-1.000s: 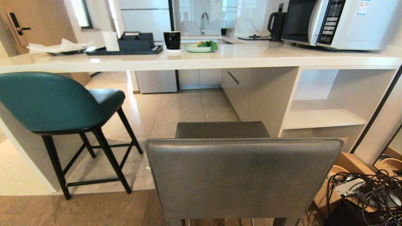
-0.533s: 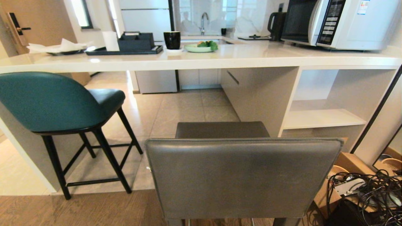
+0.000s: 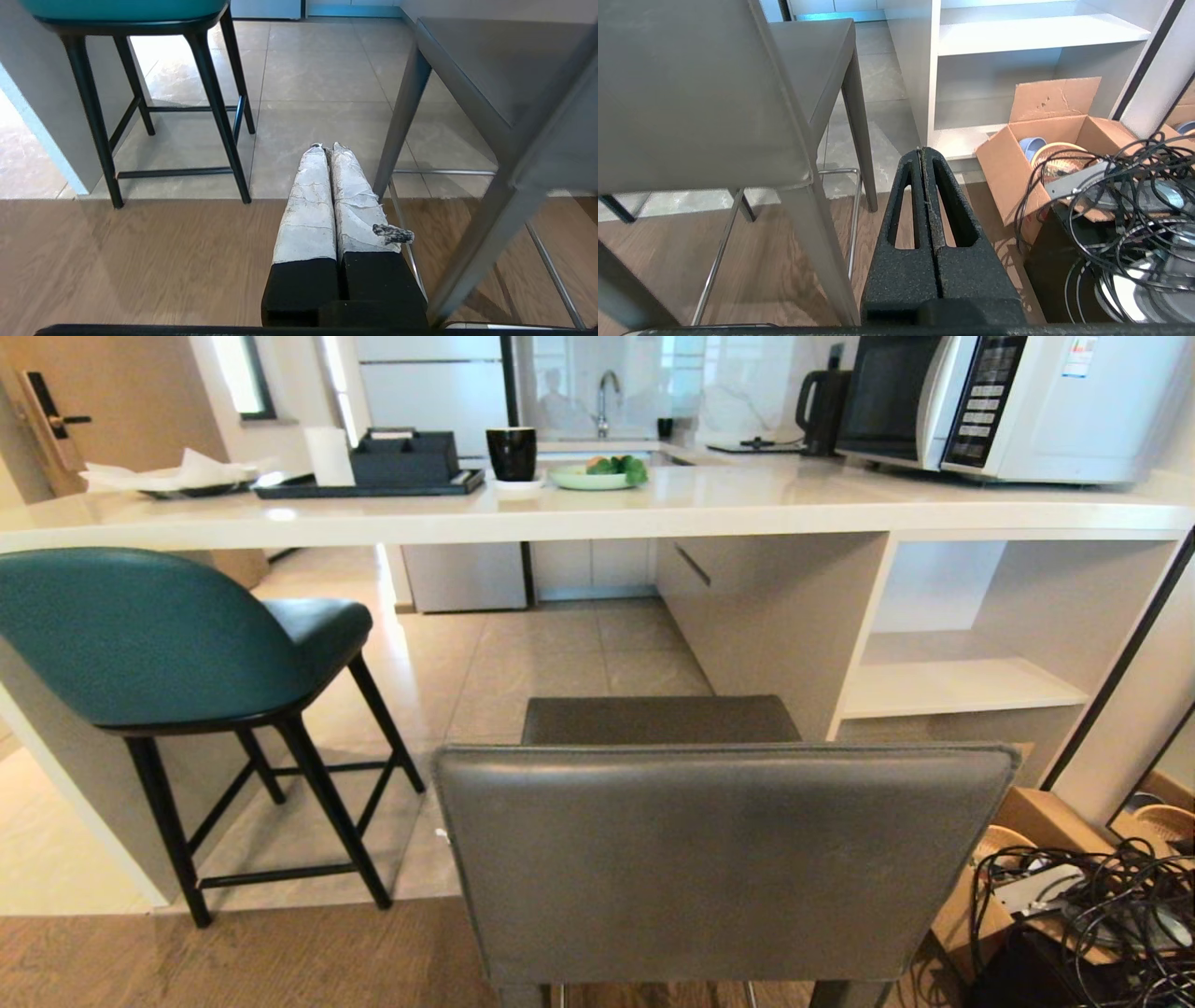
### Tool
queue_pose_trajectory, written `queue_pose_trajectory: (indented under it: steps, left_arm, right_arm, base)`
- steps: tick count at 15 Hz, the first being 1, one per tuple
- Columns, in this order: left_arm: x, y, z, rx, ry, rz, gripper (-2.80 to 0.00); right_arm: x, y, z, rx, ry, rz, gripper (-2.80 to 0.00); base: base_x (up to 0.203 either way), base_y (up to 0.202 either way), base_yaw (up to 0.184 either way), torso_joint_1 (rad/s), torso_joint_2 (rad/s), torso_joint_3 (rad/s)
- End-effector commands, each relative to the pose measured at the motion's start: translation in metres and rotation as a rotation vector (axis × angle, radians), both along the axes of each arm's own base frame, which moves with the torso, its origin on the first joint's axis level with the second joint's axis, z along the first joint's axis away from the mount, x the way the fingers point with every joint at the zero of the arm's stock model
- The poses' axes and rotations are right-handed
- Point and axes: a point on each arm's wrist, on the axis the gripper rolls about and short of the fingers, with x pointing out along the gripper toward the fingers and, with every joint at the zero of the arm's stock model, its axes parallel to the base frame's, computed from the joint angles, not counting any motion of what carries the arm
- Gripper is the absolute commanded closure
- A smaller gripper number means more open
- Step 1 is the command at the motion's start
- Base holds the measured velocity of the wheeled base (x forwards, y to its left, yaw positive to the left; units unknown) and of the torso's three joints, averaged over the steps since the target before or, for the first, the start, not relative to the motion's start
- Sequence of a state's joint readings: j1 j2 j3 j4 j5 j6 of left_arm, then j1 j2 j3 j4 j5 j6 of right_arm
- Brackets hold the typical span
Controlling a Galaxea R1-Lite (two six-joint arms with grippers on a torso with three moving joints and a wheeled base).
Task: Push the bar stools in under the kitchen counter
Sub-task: Pull the blue chair out from under the dining table
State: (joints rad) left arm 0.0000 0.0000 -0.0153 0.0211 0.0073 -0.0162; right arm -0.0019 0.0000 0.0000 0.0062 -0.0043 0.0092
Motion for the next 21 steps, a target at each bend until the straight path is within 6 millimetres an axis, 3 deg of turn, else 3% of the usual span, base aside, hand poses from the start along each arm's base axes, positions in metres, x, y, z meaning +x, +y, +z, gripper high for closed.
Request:
queue_pose_trajectory:
  steps: [1, 5, 13, 21]
  left_arm:
    - [0.0, 0.0, 0.0003, -0.001, 0.002, 0.0, 0.0]
    - [0.0, 0.0, 0.0003, -0.001, 0.002, 0.001, 0.0]
    - [0.0001, 0.0, 0.0003, -0.001, 0.003, 0.0, 0.0]
    - [0.0, 0.0, 0.0003, -0.001, 0.002, 0.0, 0.0]
  right_arm:
    - [0.0001, 0.0, -0.0004, 0.001, 0.001, 0.0, 0.0]
    - [0.0001, 0.0, -0.0004, 0.002, 0.001, 0.0, 0.0]
    - [0.0001, 0.0, -0.0004, 0.002, 0.001, 0.0, 0.0]
    - [0.0001, 0.0, -0.0004, 0.003, 0.001, 0.0, 0.0]
  base:
    - [-0.126, 0.0, 0.003, 0.009, 0.0, -0.001]
    - [-0.172, 0.0, -0.002, -0.001, 0.0, 0.003]
    - [0.0, 0.0, 0.0, 0.0, 0.0, 0.0]
    - [0.001, 0.174, -0.002, 0.002, 0.0, 0.004]
